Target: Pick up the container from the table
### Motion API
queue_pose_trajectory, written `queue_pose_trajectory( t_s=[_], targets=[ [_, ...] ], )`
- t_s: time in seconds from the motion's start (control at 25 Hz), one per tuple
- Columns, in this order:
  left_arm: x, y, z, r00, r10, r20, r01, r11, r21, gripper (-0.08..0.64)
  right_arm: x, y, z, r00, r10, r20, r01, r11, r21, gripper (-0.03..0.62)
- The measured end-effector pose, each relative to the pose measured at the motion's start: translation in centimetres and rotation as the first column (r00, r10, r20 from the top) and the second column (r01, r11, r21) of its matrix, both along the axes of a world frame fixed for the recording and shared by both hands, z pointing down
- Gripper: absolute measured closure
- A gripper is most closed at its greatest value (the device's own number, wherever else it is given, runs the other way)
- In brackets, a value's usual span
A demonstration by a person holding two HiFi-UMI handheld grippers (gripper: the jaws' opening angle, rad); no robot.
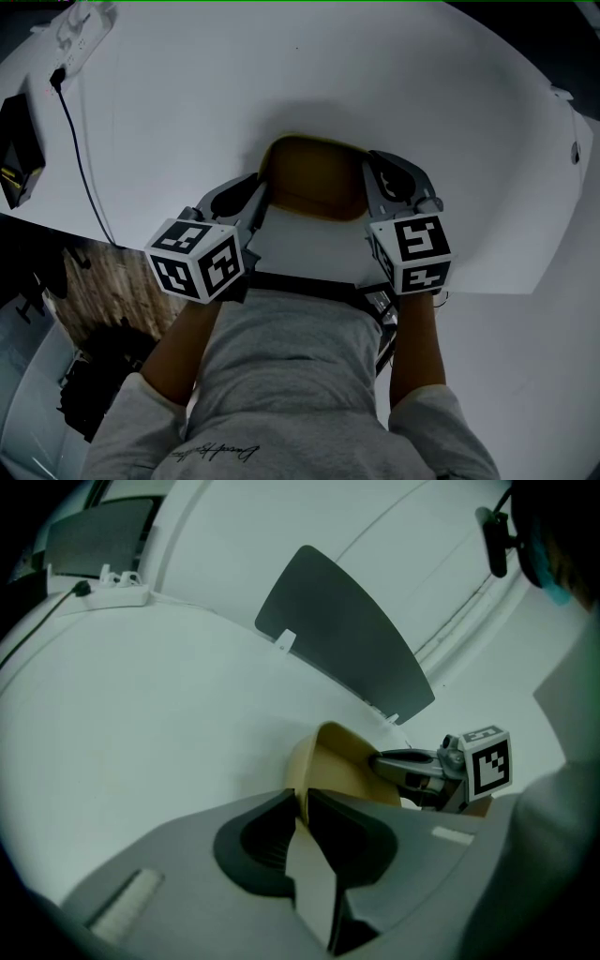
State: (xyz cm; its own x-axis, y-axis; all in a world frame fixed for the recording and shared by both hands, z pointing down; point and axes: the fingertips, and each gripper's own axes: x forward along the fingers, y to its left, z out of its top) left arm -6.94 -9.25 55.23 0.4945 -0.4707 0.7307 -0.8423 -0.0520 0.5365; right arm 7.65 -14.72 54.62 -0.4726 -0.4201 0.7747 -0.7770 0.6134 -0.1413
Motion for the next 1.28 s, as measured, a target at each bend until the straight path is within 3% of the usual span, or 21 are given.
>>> queue_pose_trajectory(
  t_s=[1.28],
  targets=[
    [-0.4,-1.5,-5.3,1.000,0.006,0.028,-0.009,0.993,0.114,0.526,0.2,0.0,-6.0,0.999,0.027,0.019,-0.029,0.995,0.094,0.563]
  ],
)
